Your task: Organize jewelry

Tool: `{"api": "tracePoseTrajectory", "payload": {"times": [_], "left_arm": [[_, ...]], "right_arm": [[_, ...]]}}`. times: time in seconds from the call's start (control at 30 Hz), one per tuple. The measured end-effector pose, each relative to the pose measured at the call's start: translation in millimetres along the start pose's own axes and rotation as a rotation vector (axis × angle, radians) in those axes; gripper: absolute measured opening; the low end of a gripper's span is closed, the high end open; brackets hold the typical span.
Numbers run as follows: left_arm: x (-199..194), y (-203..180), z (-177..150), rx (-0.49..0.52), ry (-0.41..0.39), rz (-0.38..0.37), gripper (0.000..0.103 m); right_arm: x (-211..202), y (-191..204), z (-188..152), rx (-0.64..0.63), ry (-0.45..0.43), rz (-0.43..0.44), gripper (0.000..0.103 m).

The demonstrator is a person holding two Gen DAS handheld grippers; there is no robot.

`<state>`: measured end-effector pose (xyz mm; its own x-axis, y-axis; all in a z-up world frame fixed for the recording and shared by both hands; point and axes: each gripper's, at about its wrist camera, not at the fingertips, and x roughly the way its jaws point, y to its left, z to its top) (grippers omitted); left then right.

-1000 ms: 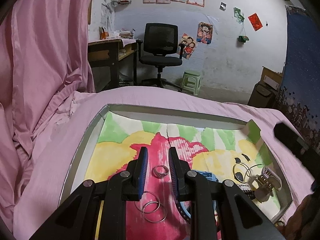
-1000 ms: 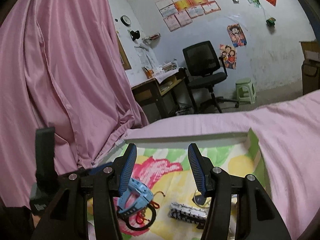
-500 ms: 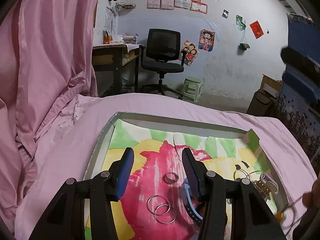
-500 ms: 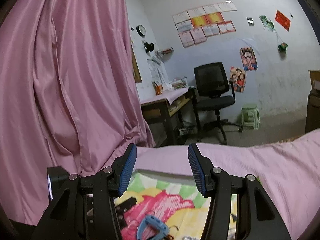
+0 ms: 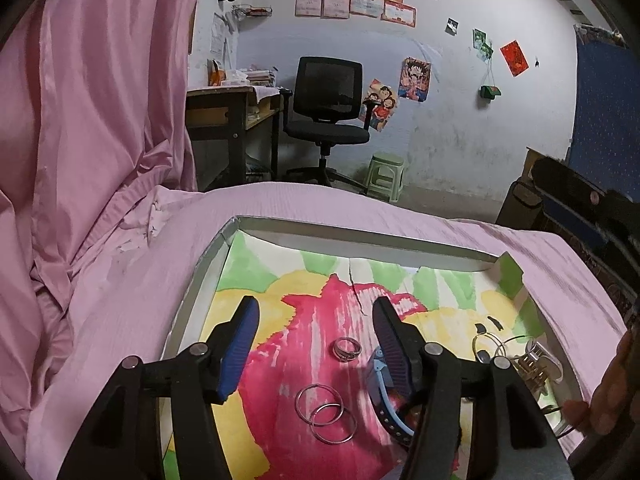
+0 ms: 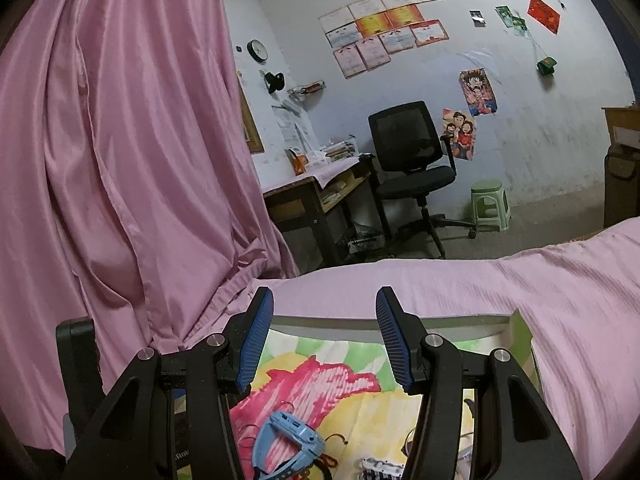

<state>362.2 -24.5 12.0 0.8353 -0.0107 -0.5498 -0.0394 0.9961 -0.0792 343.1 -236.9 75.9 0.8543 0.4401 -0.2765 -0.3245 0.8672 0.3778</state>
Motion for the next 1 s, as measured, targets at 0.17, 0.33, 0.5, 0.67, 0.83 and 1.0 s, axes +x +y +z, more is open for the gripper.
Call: {"api": "tracePoseTrajectory", "payload": {"times": [0.17, 0.33, 0.5, 0.67, 0.83, 1.0], "left_arm": [[-8, -1, -2, -0.018, -0.023, 0.000, 0.071], [-24, -3, -4, -0.036, -0.056, -0.005, 0.081], [-42, -2, -8, -0.057, -0.066, -0.011, 0.084], [-70, 4, -12, -0.077, -0.098, -0.018, 0.091], [-103, 10, -13, -0.095, -0.132, -0.027, 0.093], [-139, 11, -16, -0.082, -0.169, -0.028, 0.096]], "right_arm": [[-15, 1, -4, -0.004, -0.025, -0.004, 0.059], [-30, 0, -7, 0.004, -0.040, 0.001, 0.066], [-55, 2, -10, 0.005, -0.077, -0.011, 0.071], [-81, 6, -12, -0.018, -0.103, -0.035, 0.080], [-106, 12, -16, -0.022, -0.108, -0.054, 0.085], [-131, 29, -18, -0.054, -0.117, -0.063, 0.087]]}}
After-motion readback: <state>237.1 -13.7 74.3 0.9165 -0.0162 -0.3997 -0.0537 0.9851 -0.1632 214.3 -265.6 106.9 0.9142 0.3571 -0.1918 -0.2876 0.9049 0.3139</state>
